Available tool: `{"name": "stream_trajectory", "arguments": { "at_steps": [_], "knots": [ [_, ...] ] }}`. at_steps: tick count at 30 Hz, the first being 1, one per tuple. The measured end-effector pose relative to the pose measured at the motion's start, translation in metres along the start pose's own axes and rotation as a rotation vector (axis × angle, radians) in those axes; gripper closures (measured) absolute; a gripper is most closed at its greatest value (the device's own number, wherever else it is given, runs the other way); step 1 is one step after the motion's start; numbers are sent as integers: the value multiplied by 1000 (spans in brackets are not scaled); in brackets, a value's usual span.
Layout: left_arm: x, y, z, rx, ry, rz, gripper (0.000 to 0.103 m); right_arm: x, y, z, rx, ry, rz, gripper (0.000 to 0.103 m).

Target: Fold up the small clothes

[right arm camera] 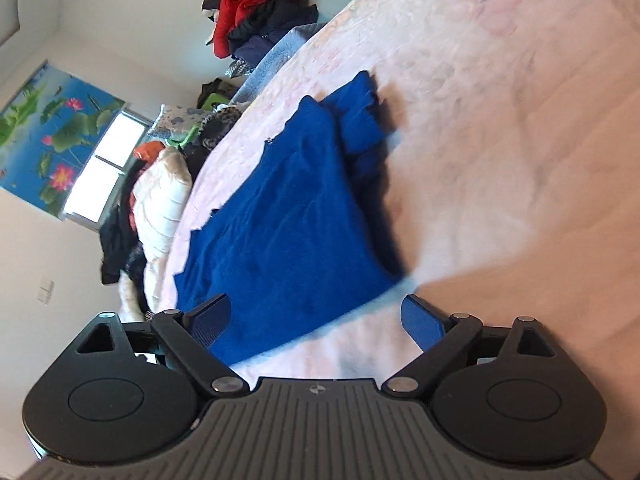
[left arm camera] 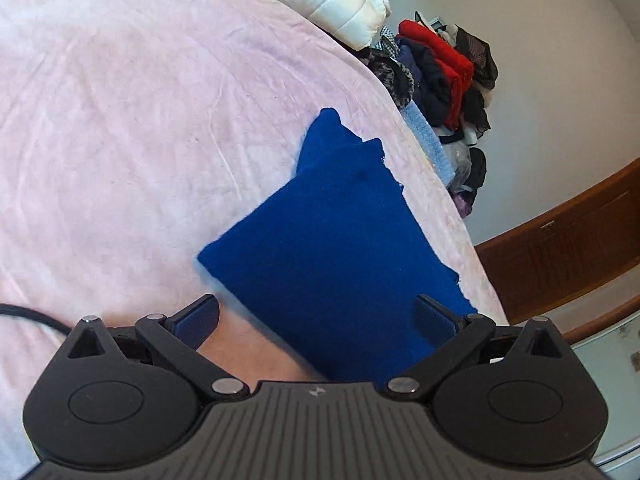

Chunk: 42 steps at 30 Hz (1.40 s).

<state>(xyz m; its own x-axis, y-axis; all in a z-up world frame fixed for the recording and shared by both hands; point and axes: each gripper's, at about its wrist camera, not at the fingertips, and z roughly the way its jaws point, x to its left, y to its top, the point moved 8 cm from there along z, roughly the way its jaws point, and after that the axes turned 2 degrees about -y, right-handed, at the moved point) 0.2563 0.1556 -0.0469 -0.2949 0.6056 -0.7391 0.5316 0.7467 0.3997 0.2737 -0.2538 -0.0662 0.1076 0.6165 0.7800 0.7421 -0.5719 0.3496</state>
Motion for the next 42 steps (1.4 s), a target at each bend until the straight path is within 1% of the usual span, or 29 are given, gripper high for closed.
{"name": "stream_trajectory", "arguments": {
  "at_steps": [2,4,5,6,7,8,9,10,12,14,17,19,21,23,25,27,28,29,30,31,33,34,35,36,37,38,40,41,42],
  "knots": [
    [-1,5,8,-25,-22,-50,0,0,6,11,-11,30,66,29],
    [1,10,13,-44,-42,-116,0,-5,11,21,-10,27,130,51],
    [1,11,15,-45,-42,-130,0,-8,12,26,-10,29,162,56],
    [0,12,16,-44,-36,-128,0,-11,13,29,-11,29,191,67],
    [-1,12,17,-48,-20,-116,10,-13,13,32,-12,28,210,77],
    [-2,11,17,-49,21,-86,62,-16,13,34,-14,22,223,84],
    [1,7,24,-3,76,-47,89,-19,13,36,-15,16,228,92],
    [5,4,31,35,104,-31,96,-20,12,36,-21,16,224,93],
    [5,5,30,33,104,-26,97,-18,10,35,-34,24,196,93],
    [0,9,25,32,133,3,97,-13,11,30,-49,20,168,93],
    [-13,18,10,23,111,41,97,2,21,6,-101,46,115,95],
    [-14,21,4,40,113,59,97,7,26,-11,-116,51,89,95],
    [-4,19,12,75,131,48,97,-6,25,-15,-98,29,99,95],
    [9,12,23,109,163,33,97,-27,16,-4,-59,-27,121,95],
    [11,10,23,86,152,26,95,-33,8,4,-40,-25,133,93],
    [10,10,19,74,134,12,93,-28,5,3,-43,-21,128,83],
    [12,10,18,76,128,2,89,-25,8,1,-56,-54,108,62],
    [14,11,17,80,124,-12,88,-21,12,-3,-87,-101,73,53],
    [17,12,16,81,113,-33,88,-17,20,-9,-138,-133,42,47],
    [19,12,15,82,105,-49,88,-12,29,-17,-201,-160,17,48],
    [22,12,14,81,94,-72,88,7,48,-28,-315,-171,-43,46],
    [22,12,14,75,93,-77,88,18,58,-29,-348,-164,-74,37],
    [21,11,15,68,94,-73,88,31,65,-23,-343,-148,-112,30],
    [20,11,15,61,97,-63,88,45,72,-8,-303,-136,-165,16],
    [19,10,16,54,102,-51,88,56,77,10,-252,-138,-230,15],
    [18,10,16,51,108,-45,88,66,83,31,-217,-162,-305,18],
    [17,9,15,45,112,-42,88,71,98,68,-201,-276,-441,26],
    [17,9,15,43,108,-44,88,68,108,86,-193,-346,-475,31],
    [18,9,14,42,102,-46,88,62,118,102,-174,-404,-479,29]
  ]
}}
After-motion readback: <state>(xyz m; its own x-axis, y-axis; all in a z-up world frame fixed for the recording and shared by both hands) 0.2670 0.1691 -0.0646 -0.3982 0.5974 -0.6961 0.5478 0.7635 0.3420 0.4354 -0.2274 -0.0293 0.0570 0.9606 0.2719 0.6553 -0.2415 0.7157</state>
